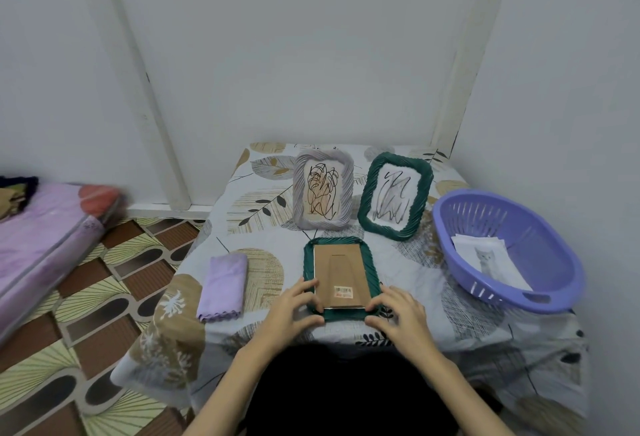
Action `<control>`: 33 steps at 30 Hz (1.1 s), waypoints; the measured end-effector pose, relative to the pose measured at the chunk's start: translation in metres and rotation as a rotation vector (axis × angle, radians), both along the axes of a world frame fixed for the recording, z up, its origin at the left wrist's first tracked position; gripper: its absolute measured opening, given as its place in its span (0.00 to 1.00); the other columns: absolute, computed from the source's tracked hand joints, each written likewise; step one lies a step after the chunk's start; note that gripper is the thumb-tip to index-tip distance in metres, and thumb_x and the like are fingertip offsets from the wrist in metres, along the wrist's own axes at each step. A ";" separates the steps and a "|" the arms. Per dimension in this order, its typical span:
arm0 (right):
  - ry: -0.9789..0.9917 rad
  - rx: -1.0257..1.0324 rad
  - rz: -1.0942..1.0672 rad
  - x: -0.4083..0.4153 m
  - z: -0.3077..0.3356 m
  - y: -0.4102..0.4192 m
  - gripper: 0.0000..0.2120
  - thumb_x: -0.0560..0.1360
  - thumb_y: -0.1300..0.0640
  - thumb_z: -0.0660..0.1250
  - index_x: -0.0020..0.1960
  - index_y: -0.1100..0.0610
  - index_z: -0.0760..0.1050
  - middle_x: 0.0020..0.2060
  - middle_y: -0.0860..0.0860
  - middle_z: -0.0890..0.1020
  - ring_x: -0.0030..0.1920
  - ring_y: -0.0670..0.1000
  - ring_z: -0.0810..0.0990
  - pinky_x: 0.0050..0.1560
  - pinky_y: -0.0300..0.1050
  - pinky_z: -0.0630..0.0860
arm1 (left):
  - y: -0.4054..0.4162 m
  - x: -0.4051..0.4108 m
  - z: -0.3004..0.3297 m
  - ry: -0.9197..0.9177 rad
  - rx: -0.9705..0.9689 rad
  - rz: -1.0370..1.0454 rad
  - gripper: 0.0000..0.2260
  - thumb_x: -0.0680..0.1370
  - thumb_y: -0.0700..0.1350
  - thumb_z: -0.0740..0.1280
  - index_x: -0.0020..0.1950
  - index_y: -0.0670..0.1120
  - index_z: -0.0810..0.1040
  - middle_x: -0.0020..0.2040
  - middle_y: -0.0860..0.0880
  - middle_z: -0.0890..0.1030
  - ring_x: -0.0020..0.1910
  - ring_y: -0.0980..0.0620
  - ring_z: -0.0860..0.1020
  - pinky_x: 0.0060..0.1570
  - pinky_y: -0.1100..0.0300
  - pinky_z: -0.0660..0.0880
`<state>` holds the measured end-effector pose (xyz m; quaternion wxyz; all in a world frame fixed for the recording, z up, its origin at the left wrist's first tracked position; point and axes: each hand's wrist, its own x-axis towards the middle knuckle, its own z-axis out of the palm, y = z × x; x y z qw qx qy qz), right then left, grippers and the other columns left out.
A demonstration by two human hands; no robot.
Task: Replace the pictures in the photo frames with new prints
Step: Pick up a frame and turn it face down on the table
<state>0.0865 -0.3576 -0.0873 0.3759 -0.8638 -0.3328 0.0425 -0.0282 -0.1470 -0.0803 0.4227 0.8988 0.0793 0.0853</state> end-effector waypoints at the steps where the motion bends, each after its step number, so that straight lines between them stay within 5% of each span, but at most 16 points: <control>1: -0.006 0.001 0.003 0.000 0.000 0.000 0.20 0.58 0.32 0.59 0.50 0.34 0.65 0.51 0.37 0.73 0.66 0.47 0.69 0.61 0.43 0.59 | 0.000 0.000 -0.001 -0.008 0.008 -0.010 0.05 0.66 0.59 0.69 0.36 0.66 0.74 0.66 0.59 0.67 0.69 0.58 0.62 0.64 0.64 0.58; 4: 0.014 0.002 0.019 0.001 0.002 -0.002 0.16 0.58 0.32 0.59 0.46 0.29 0.67 0.54 0.38 0.74 0.67 0.47 0.67 0.64 0.44 0.59 | 0.000 -0.001 -0.001 -0.006 0.005 0.000 0.09 0.67 0.56 0.72 0.39 0.68 0.73 0.66 0.60 0.66 0.71 0.57 0.63 0.64 0.66 0.58; 7: 0.086 0.052 -0.024 0.002 0.012 0.001 0.10 0.59 0.31 0.61 0.38 0.30 0.74 0.61 0.48 0.75 0.68 0.49 0.66 0.67 0.48 0.60 | 0.000 -0.004 0.002 -0.027 -0.009 0.033 0.21 0.59 0.73 0.65 0.48 0.66 0.72 0.67 0.59 0.64 0.70 0.61 0.61 0.66 0.67 0.57; 11: 0.086 -0.026 -0.124 0.005 0.028 0.018 0.19 0.69 0.33 0.60 0.52 0.43 0.78 0.71 0.51 0.65 0.73 0.51 0.56 0.70 0.51 0.54 | -0.009 0.010 0.009 0.004 0.016 0.128 0.42 0.61 0.79 0.53 0.64 0.52 0.73 0.72 0.56 0.59 0.74 0.58 0.51 0.72 0.58 0.49; 13: 0.094 -0.090 -0.118 0.004 0.029 0.027 0.28 0.63 0.28 0.54 0.52 0.43 0.79 0.74 0.51 0.60 0.75 0.51 0.51 0.72 0.52 0.49 | -0.014 0.018 0.013 0.045 0.064 0.158 0.29 0.71 0.67 0.59 0.64 0.49 0.73 0.75 0.51 0.57 0.76 0.52 0.47 0.73 0.55 0.46; 15: 0.120 -0.115 -0.097 0.001 0.027 0.033 0.21 0.68 0.32 0.61 0.51 0.44 0.79 0.74 0.51 0.58 0.75 0.51 0.48 0.73 0.54 0.44 | -0.015 0.024 0.013 0.077 0.033 0.184 0.17 0.75 0.56 0.65 0.60 0.51 0.76 0.76 0.48 0.55 0.76 0.49 0.44 0.73 0.53 0.46; 17: 0.159 -0.038 -0.099 -0.001 0.026 0.036 0.08 0.70 0.42 0.68 0.48 0.42 0.78 0.74 0.52 0.60 0.75 0.51 0.49 0.73 0.55 0.43 | -0.017 0.024 0.014 0.066 -0.049 0.176 0.12 0.70 0.58 0.69 0.52 0.58 0.76 0.76 0.47 0.56 0.76 0.49 0.43 0.73 0.52 0.46; 21: 0.240 0.100 -0.102 -0.005 0.032 0.034 0.09 0.68 0.47 0.72 0.39 0.38 0.72 0.70 0.56 0.66 0.74 0.52 0.55 0.73 0.53 0.43 | -0.021 0.020 0.019 0.021 -0.173 0.189 0.19 0.58 0.68 0.65 0.46 0.64 0.71 0.76 0.47 0.55 0.76 0.49 0.43 0.72 0.54 0.47; 26: 0.269 0.140 -0.111 -0.004 0.038 0.030 0.08 0.68 0.50 0.74 0.38 0.41 0.74 0.62 0.53 0.76 0.70 0.50 0.66 0.73 0.51 0.41 | -0.022 0.023 0.026 -0.014 -0.211 0.188 0.13 0.69 0.52 0.73 0.48 0.62 0.72 0.70 0.50 0.66 0.75 0.51 0.50 0.69 0.59 0.49; 29: 0.259 0.161 -0.128 -0.006 0.042 0.030 0.08 0.68 0.52 0.73 0.38 0.44 0.75 0.53 0.46 0.77 0.65 0.46 0.71 0.72 0.50 0.40 | -0.021 0.025 0.025 -0.034 -0.227 0.172 0.14 0.65 0.59 0.73 0.47 0.62 0.73 0.61 0.53 0.73 0.71 0.52 0.62 0.71 0.57 0.58; 31: 0.261 0.166 -0.141 -0.007 0.043 0.029 0.08 0.68 0.51 0.74 0.38 0.42 0.75 0.56 0.48 0.78 0.65 0.45 0.71 0.74 0.50 0.40 | -0.021 0.025 0.026 -0.025 -0.243 0.182 0.16 0.62 0.61 0.72 0.47 0.61 0.75 0.61 0.51 0.74 0.66 0.55 0.68 0.66 0.59 0.64; 33: 0.247 0.172 -0.148 -0.007 0.047 0.030 0.09 0.67 0.51 0.74 0.37 0.40 0.74 0.60 0.49 0.77 0.65 0.45 0.71 0.74 0.53 0.41 | -0.023 0.024 0.032 -0.038 -0.286 0.192 0.14 0.67 0.51 0.75 0.48 0.58 0.76 0.61 0.51 0.73 0.62 0.55 0.72 0.60 0.63 0.68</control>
